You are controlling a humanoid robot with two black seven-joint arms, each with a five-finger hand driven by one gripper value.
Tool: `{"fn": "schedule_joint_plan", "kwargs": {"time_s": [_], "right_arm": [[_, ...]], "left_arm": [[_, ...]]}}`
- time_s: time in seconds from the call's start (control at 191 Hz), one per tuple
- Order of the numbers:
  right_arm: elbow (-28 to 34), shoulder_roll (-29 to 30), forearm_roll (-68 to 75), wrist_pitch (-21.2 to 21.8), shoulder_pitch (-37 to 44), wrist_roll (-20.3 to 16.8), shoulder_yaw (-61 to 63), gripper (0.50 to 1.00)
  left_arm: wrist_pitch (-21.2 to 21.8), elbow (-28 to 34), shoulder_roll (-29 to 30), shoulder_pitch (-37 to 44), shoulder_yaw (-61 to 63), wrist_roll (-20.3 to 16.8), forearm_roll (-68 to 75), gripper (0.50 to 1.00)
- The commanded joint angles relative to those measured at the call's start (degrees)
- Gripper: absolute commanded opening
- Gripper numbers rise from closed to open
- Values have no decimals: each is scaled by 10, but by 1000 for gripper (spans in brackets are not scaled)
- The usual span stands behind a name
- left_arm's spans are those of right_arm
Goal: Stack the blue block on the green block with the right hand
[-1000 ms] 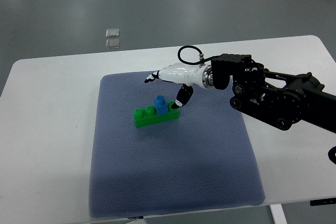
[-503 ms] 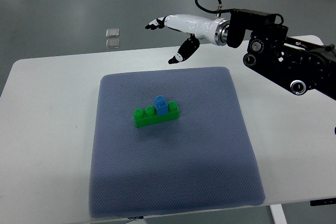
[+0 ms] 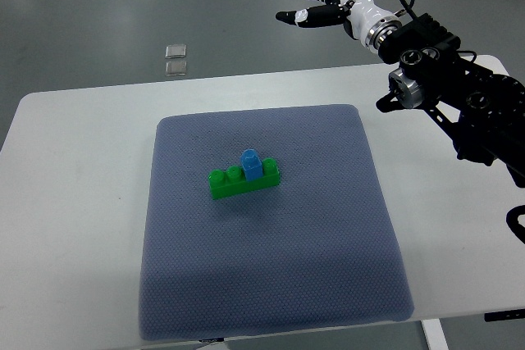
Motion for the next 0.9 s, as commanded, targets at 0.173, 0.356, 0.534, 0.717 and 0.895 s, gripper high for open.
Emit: {"fn": "schedule_joint_plan", "kwargs": {"time_s": [0.173,0.356,0.534,0.717,0.895], "right_arm": [[-51,40,248,-8,-50,0,82,913],[-56,74,299,47,-102,2,141,913],[-75,104,299,81,-130,46,181,913],[-102,117,299,77,-136,118,180,913],[-110,118,293,66,-141,123,176,913]], "left_arm": [[0,0,0,0,0,0,0,1000],[0,0,0,0,0,0,0,1000],[0,0,0,0,0,0,0,1000],[0,0,0,0,0,0,0,1000],[0,0,0,0,0,0,0,1000]]}}
